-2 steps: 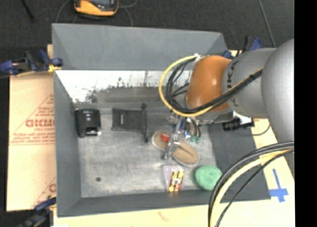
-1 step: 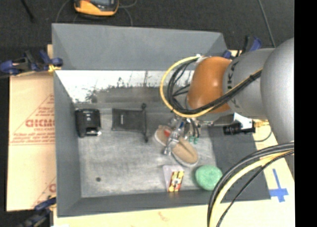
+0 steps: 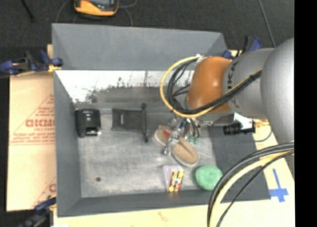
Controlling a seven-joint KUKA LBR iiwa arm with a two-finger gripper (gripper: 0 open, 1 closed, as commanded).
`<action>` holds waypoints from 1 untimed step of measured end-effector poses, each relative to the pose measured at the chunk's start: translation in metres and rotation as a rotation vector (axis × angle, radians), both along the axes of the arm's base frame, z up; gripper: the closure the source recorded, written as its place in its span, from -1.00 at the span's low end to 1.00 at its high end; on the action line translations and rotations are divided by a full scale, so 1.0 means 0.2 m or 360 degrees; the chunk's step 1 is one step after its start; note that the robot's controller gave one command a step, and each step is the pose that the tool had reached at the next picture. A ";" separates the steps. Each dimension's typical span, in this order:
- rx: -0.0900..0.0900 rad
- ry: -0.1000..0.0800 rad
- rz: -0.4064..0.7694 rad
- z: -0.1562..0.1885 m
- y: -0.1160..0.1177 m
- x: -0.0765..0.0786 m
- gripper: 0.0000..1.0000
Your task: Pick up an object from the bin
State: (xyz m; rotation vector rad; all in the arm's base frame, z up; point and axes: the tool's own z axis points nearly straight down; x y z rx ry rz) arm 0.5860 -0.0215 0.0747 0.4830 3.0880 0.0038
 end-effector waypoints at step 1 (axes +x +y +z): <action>0.0001 0.0004 0.0000 0.01 0.00 0.00 1.00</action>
Offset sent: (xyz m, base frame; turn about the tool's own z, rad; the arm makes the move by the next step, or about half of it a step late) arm 0.0001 -0.0001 0.0043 0.0000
